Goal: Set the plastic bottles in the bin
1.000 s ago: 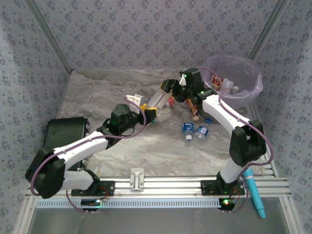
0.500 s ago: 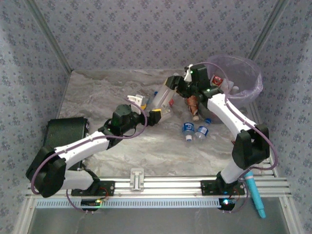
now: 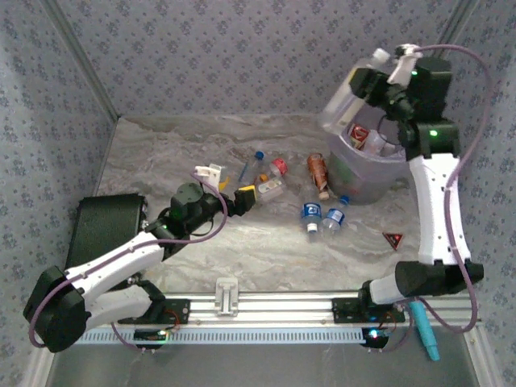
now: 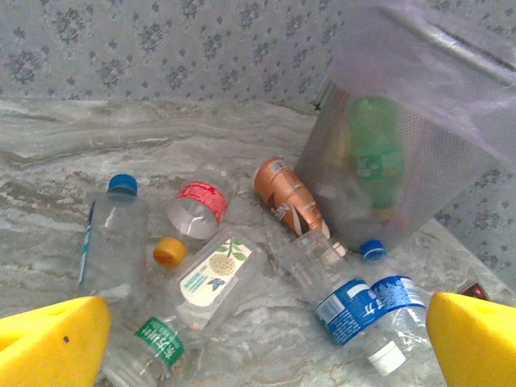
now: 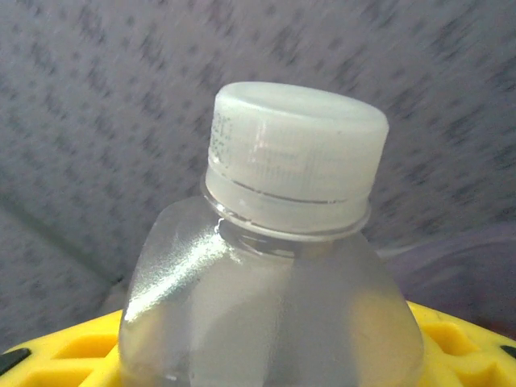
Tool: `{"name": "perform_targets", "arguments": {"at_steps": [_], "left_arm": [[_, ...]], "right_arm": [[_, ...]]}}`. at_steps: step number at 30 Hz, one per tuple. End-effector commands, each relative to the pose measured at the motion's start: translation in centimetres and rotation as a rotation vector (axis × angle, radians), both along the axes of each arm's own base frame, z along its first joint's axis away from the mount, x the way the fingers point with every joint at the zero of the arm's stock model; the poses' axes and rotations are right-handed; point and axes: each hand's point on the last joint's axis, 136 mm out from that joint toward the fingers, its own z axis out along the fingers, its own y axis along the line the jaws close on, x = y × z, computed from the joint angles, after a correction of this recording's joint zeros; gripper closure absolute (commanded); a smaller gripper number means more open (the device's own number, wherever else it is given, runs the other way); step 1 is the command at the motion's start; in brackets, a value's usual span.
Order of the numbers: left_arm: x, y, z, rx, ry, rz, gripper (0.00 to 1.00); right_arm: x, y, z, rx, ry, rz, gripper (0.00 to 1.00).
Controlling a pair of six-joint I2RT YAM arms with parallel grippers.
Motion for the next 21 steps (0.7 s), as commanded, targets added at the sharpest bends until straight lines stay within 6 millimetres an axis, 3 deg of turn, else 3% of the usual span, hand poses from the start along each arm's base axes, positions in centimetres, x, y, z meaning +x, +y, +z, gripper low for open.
{"name": "perform_targets", "arguments": {"at_steps": [1, 4, 7, 21], "left_arm": [[-0.1, 0.3, 0.4, 0.001, -0.01, 0.014, 0.0], [-0.1, 0.3, 0.1, 0.008, -0.003, 0.013, 0.0], [-0.2, 0.4, -0.3, 0.012, 0.005, 0.017, 0.0], [0.1, 0.6, -0.9, 0.034, 0.026, 0.034, 0.0]], "right_arm": [[-0.3, -5.3, -0.2, -0.14, 0.016, -0.201, 0.59], [0.0, -8.5, -1.1, -0.214, 0.055, -0.318, 0.6], [0.3, -10.1, -2.8, -0.243, 0.104, -0.367, 0.6], [2.5, -11.2, -14.7, -0.295, 0.388, -0.353, 0.6]]}}
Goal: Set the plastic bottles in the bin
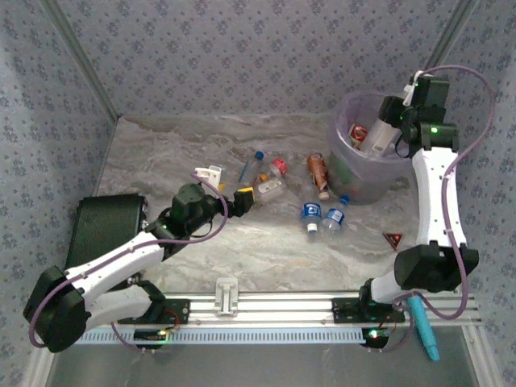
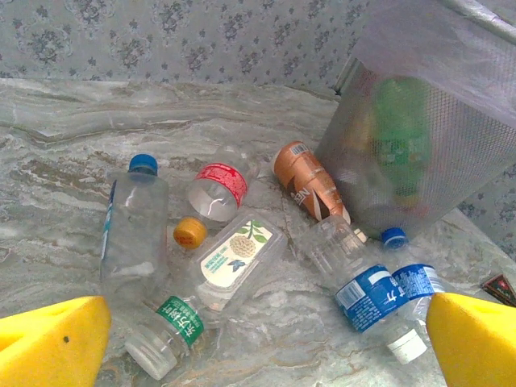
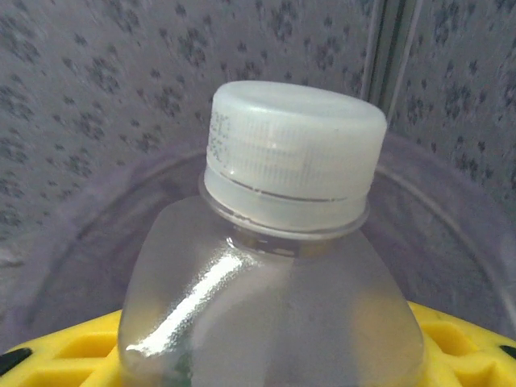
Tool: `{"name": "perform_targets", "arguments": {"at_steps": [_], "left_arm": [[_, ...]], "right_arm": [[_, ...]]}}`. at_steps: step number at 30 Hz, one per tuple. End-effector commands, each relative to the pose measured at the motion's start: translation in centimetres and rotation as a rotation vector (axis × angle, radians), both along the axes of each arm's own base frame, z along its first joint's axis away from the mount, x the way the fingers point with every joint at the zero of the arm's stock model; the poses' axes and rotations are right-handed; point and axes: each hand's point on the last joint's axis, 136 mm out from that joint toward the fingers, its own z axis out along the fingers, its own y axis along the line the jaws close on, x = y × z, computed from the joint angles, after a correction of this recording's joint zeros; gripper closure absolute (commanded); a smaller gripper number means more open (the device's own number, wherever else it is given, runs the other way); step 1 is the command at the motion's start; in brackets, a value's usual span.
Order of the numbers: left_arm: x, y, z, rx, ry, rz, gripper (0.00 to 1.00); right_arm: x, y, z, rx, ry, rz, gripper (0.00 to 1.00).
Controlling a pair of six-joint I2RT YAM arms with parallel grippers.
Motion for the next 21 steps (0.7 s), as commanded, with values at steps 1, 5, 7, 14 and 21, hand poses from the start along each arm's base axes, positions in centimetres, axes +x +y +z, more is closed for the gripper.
{"name": "perform_targets", "arguments": {"at_steps": [1, 5, 7, 14, 21], "left_arm": [[0.0, 0.1, 0.2, -0.003, -0.005, 0.009, 0.0], [0.0, 0.1, 0.0, 0.001, 0.001, 0.011, 0.0], [0.1, 0.1, -0.1, 0.003, 0.003, 0.015, 0.0], [0.2, 0.0, -0.7, 0.014, 0.014, 0.016, 0.0], [0.3, 0.3, -1.1, 0.019, 0.018, 0.026, 0.0]], "right_arm": [[0.3, -0.7, -2.7, -0.019, 0.076, -0.008, 0.6], [0.0, -0.5, -5.7, 0.006, 0.149, -0.009, 0.6], [-0.4, -0.6, -7.2, 0.02, 0.188, -0.016, 0.6], [-1.4, -0.4, -12.2, 0.072, 0.315, -0.027, 0.59], [-2.0, -0.9, -15.6, 0.092, 0.408, -0.079, 0.54]]}}
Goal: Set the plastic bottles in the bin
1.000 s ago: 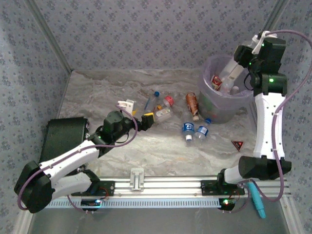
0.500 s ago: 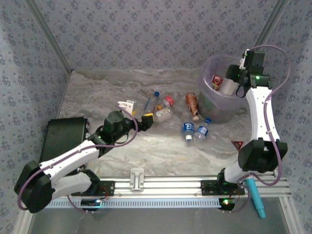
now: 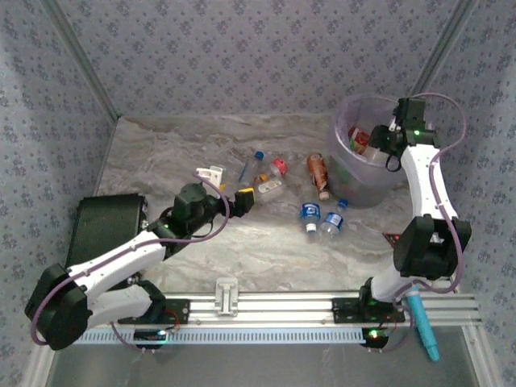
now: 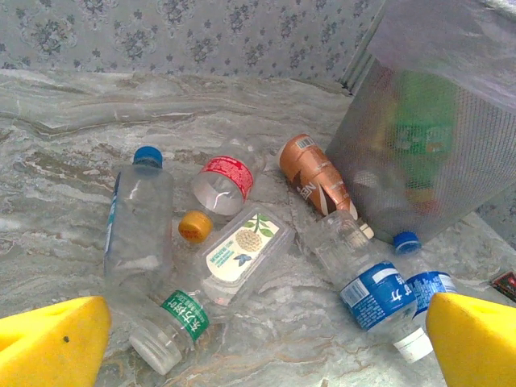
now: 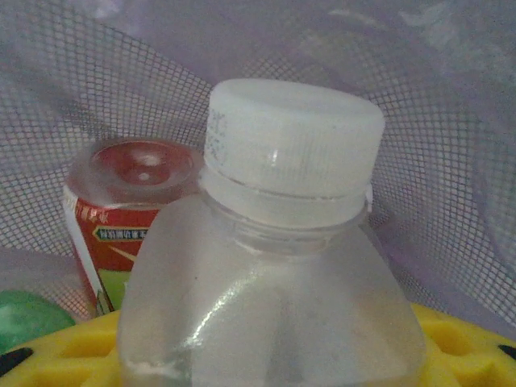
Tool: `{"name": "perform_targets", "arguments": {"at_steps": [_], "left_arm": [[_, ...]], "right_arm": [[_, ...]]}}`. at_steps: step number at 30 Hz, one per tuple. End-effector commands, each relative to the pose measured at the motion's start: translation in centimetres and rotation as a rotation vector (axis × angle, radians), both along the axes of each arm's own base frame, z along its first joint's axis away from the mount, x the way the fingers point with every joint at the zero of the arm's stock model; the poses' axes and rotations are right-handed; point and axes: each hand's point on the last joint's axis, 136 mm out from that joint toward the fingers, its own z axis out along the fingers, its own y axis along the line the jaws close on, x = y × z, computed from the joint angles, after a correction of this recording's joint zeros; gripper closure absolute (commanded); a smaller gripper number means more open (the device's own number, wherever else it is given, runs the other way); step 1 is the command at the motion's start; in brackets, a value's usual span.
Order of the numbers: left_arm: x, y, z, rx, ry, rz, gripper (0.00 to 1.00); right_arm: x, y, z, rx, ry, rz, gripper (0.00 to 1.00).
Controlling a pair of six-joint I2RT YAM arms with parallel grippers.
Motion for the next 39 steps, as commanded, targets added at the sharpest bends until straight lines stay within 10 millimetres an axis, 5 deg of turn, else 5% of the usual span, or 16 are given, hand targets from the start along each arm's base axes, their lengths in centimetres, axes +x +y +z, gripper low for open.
{"name": "perform_targets", "arguments": {"at_steps": [1, 4, 10, 18, 23, 32, 39], "left_arm": [[0.0, 0.4, -0.5, 0.007, 0.008, 0.019, 0.0], [0.3, 0.6, -0.7, 0.011, 0.01, 0.029, 0.0], [0.7, 0.7, -1.6, 0.046, 0.044, 0.042, 0.0], [2.0, 1.1, -4.3, 0.188, 0.149, 0.096, 0.0], [3.0, 1.4, -5.8, 0.222, 0.204, 0.14, 0.0], [5.4, 1.9, -7.7, 0.225, 0.293, 0.19, 0.03], [7.8, 0.8, -8.8, 0.258, 0.331, 0.093, 0.06]], "right_arm": [[-2.0, -0.3, -3.2, 0.037, 0.112, -0.05, 0.5], [-1.6, 0.1, -1.8, 0.062, 0.074, -0.031, 0.34], [-1.5, 0.4, 3.0, 0.052, 0.022, 0.001, 0.19], [-3.3, 0.6, 8.0, 0.038, -0.059, 0.002, 0.13], [-4.4, 1.4, 9.5, 0.065, -0.089, 0.024, 0.15], [-7.1, 9.5, 13.0, 0.387, -0.232, 0.345, 0.19], [-10.6, 13.6, 12.8, 0.524, -0.254, 0.501, 0.21]]}}
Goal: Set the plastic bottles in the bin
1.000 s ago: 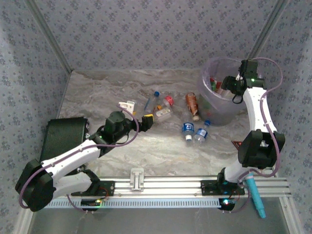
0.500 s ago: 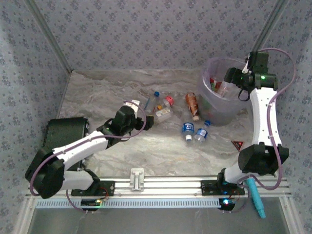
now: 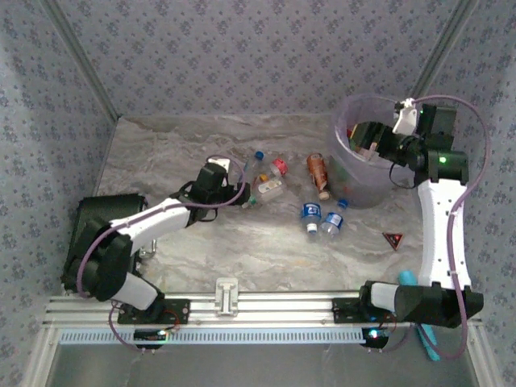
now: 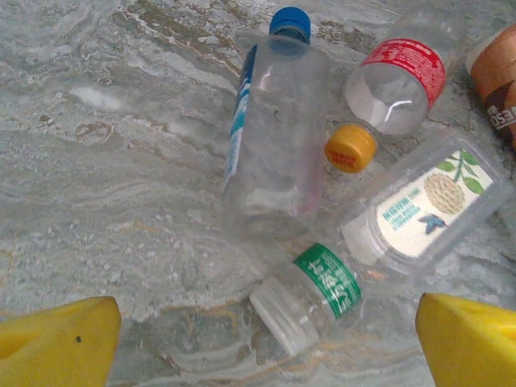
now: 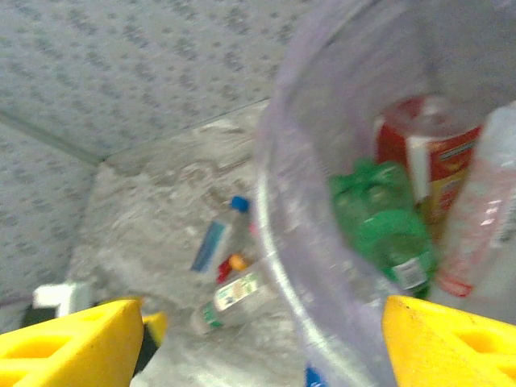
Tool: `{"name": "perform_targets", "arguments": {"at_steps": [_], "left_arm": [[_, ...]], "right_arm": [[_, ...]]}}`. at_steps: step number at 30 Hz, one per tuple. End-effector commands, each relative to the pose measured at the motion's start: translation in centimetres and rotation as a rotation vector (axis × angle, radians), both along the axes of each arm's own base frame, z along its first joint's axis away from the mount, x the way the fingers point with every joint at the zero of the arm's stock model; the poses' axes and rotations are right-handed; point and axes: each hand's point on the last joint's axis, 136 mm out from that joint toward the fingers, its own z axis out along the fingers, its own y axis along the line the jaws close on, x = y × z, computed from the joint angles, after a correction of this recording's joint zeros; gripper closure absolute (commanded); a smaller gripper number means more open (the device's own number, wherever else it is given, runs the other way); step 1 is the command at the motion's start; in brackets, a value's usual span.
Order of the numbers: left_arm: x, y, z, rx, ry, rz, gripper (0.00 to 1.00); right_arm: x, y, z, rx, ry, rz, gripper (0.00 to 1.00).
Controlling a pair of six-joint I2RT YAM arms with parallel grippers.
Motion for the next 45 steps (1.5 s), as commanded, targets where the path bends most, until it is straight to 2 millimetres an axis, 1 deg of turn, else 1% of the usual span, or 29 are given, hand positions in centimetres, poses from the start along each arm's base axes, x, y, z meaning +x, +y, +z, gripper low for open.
{"name": "perform_targets", "arguments": {"at_steps": [1, 5, 10, 13, 15, 18, 21, 24, 25, 27, 31, 35, 39, 43, 45], "left_arm": [[1.3, -1.7, 0.6, -0.021, 0.02, -0.103, 0.06], [3.2, -2.7, 0.1, -0.044, 0.063, -0.164, 0.03], [5.2, -3.5, -1.4, 0.036, 0.095, -0.205, 0.03], [6.2, -3.6, -2.7, 0.058, 0.149, -0.21, 0.05], [6.6, -3.9, -3.3, 0.059, 0.166, -0.218, 0.07], [7.0, -3.4, -4.3, 0.105, 0.181, -0.2, 0.07], [7.3, -3.1, -5.0, 0.137, 0.18, -0.198, 0.07], [7.3, -3.4, -5.7, 0.139, 0.195, -0.217, 0.08], [7.3, -3.7, -5.7, 0.137, 0.196, -0.224, 0.09], [7.3, -4.0, -6.2, 0.118, 0.207, -0.234, 0.15], [7.7, -3.9, -6.7, 0.118, 0.223, -0.22, 0.24], [7.9, -4.0, -6.7, 0.124, 0.222, -0.218, 0.3], [8.0, -3.8, -6.4, 0.137, 0.219, -0.217, 0.35], [7.9, -3.4, -4.9, 0.146, 0.193, -0.212, 0.37], [7.9, -3.0, -3.6, 0.143, 0.167, -0.204, 0.4]], "right_arm": [[-1.7, 2.7, 0.4, 0.091, -0.017, 0.121, 0.21], [-3.1, 3.0, -0.8, 0.094, 0.014, 0.13, 0.21], [-4.2, 2.8, -2.2, 0.09, 0.044, 0.111, 0.2], [-4.5, 3.2, -3.1, 0.115, 0.071, 0.127, 0.21], [-4.7, 3.2, -3.5, 0.114, 0.078, 0.123, 0.21], [-4.8, 2.8, -3.9, 0.093, 0.081, 0.1, 0.2], [-4.7, 2.8, -3.9, 0.096, 0.08, 0.101, 0.2], [-4.5, 2.9, -4.1, 0.107, 0.084, 0.105, 0.2], [-4.4, 2.9, -4.2, 0.109, 0.083, 0.104, 0.2], [-4.2, 2.8, -4.4, 0.111, 0.088, 0.101, 0.2], [-4.3, 2.7, -4.8, 0.099, 0.101, 0.099, 0.2], [-4.5, 2.4, -4.9, 0.088, 0.102, 0.09, 0.2], [-4.6, 2.3, -4.7, 0.089, 0.099, 0.088, 0.2], [-4.9, 2.2, -4.3, 0.08, 0.093, 0.089, 0.2], [-5.1, 2.3, -4.2, 0.076, 0.088, 0.092, 0.2]]}}
